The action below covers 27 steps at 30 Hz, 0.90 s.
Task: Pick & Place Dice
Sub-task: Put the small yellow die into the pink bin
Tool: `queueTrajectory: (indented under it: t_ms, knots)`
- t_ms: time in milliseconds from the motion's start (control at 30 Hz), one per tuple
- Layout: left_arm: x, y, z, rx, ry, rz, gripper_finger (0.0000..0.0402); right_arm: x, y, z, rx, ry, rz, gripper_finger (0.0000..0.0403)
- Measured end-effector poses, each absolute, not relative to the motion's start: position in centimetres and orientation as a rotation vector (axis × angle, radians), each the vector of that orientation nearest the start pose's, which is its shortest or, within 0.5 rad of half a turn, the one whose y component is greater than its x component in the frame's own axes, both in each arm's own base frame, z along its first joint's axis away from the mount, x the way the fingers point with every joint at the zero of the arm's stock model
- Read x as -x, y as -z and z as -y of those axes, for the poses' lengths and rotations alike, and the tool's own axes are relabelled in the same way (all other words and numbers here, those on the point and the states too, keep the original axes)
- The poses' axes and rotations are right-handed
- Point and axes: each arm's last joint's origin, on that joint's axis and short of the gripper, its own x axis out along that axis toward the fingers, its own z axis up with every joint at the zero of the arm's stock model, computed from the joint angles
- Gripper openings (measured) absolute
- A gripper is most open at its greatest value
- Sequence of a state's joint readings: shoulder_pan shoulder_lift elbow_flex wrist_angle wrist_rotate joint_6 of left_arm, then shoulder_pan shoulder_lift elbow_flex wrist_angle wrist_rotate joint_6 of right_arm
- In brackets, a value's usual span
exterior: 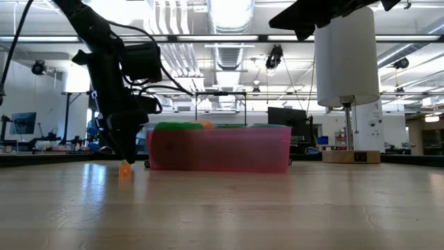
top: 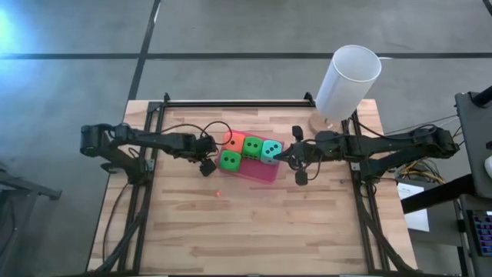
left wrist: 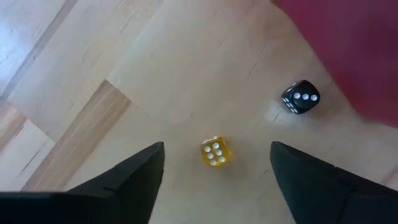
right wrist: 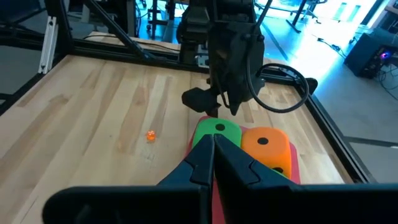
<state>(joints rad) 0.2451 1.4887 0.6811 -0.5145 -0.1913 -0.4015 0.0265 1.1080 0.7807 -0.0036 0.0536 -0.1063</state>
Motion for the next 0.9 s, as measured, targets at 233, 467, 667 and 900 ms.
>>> queueTrajectory:
  t_ms: [233, 467, 667, 900]
  knots:
    - [-22.6, -13.8, -6.3, 0.372, -0.634, -1.237, 0.0208, -24.5, -28.6, -0.5, 0.117, 0.01, -0.332, 0.0008]
    - [-22.7, -13.8, -6.3, 0.382, -0.641, -1.227, 0.0128, -24.5, -28.6, -0.5, 0.117, 0.01, -0.332, 0.0008]
    - [-22.8, -13.8, -6.3, 0.39, -0.644, -1.206, 0.0104, -24.5, -28.6, -0.5, 0.117, 0.01, -0.331, 0.0008]
    - [-21.9, -12.6, -6.1, 0.389, -0.645, -1.216, 0.0103, -24.5, -28.6, -0.5, 0.117, 0.01, -0.332, 0.0008]
